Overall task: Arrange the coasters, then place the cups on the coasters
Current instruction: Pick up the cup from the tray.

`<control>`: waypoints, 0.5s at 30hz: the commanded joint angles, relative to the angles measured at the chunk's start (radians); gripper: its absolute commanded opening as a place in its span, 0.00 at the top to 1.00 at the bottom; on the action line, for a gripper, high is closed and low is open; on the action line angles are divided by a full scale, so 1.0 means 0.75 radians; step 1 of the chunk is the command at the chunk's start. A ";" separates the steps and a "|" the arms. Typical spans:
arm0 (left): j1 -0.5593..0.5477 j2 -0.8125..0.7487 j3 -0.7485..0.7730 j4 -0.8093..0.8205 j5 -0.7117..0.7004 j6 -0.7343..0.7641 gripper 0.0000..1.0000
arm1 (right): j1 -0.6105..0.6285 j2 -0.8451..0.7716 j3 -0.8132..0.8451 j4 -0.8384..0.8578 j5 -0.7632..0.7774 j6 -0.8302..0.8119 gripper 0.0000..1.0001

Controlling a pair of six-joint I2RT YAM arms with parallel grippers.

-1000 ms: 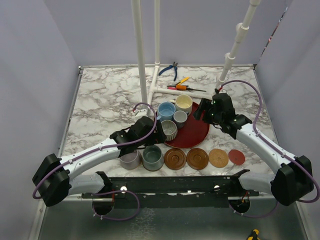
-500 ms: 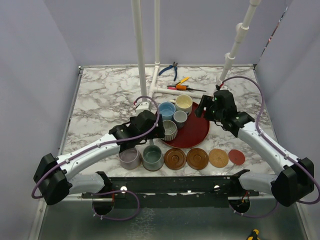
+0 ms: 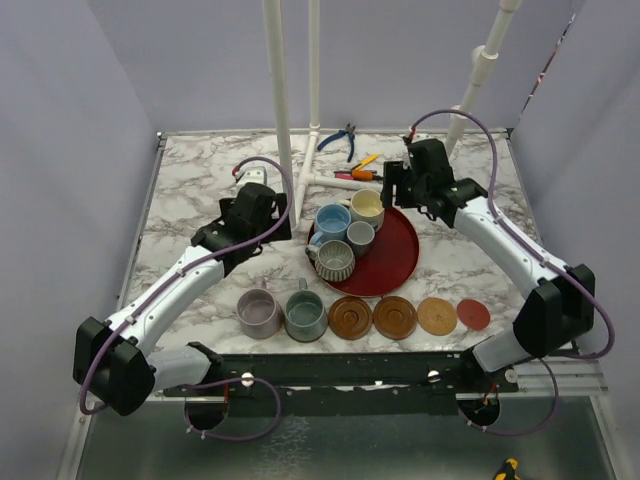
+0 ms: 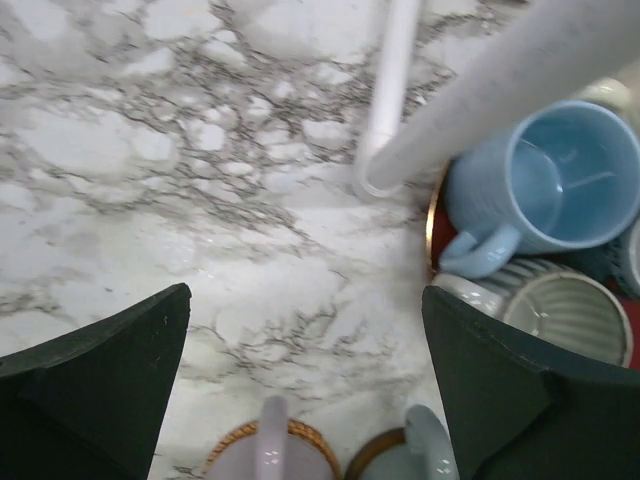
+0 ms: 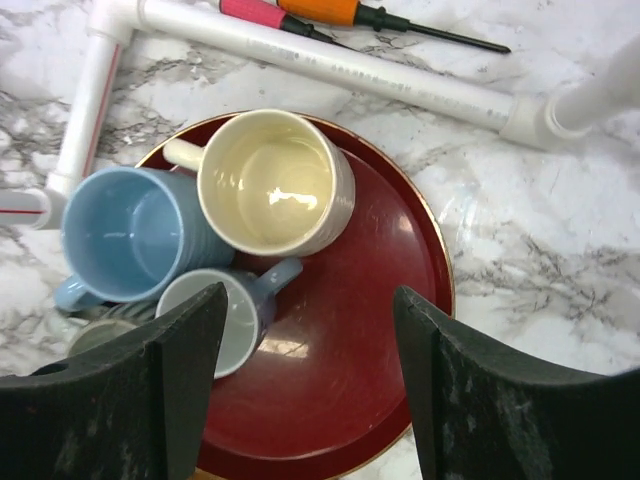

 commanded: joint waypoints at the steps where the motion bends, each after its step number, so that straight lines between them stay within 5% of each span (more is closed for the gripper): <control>1: 0.133 -0.031 0.024 0.050 0.025 0.223 0.01 | -0.011 0.222 0.180 -0.168 -0.004 -0.204 0.30; 15: 0.396 -0.046 -0.157 0.252 0.011 0.329 0.01 | -0.075 0.676 0.499 -0.212 -0.235 -0.448 0.40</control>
